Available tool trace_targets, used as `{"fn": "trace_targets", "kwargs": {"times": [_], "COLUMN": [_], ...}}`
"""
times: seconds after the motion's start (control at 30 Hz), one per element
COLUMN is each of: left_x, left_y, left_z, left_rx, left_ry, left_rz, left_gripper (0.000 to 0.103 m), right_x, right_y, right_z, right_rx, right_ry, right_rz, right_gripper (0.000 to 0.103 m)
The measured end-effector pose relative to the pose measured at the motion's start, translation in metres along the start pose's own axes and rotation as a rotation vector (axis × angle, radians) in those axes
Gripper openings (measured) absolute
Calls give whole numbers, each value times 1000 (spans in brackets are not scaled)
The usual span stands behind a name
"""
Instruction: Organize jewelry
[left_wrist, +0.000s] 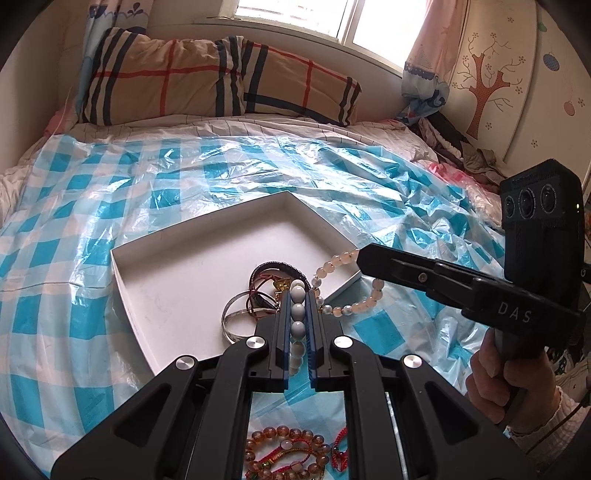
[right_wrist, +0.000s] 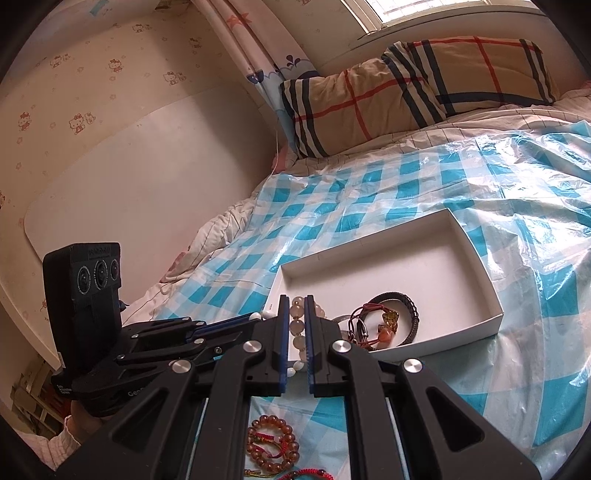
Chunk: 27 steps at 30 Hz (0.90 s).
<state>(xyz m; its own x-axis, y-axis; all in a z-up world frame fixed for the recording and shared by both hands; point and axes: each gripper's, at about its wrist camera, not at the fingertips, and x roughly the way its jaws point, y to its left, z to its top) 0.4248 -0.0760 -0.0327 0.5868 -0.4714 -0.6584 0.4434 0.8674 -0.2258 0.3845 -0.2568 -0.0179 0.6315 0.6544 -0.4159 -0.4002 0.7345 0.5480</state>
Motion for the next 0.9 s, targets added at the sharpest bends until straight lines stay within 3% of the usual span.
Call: {"fn": "trace_targets", "kwargs": {"times": [0.23, 0.33, 0.4, 0.7, 0.9], "left_x": [23, 56, 69, 54, 41], "left_y": [19, 36, 49, 56, 42], "left_z": [9, 3, -6, -26, -32], "left_rx": [-99, -124, -159, -142, -96], "left_ry": [-4, 76, 117, 110, 103], "left_rz": [-58, 14, 55, 119, 114], "left_gripper": [7, 7, 7, 7, 7], "right_x": [28, 47, 50, 44, 53], "right_y": [-12, -27, -39, -59, -71], "right_z": [10, 10, 7, 2, -3], "right_rx": [35, 38, 66, -11, -13], "right_ry": [2, 47, 56, 72, 103], "right_rz": [13, -115, -152, -289, -316], "right_gripper": [9, 11, 18, 25, 29]}}
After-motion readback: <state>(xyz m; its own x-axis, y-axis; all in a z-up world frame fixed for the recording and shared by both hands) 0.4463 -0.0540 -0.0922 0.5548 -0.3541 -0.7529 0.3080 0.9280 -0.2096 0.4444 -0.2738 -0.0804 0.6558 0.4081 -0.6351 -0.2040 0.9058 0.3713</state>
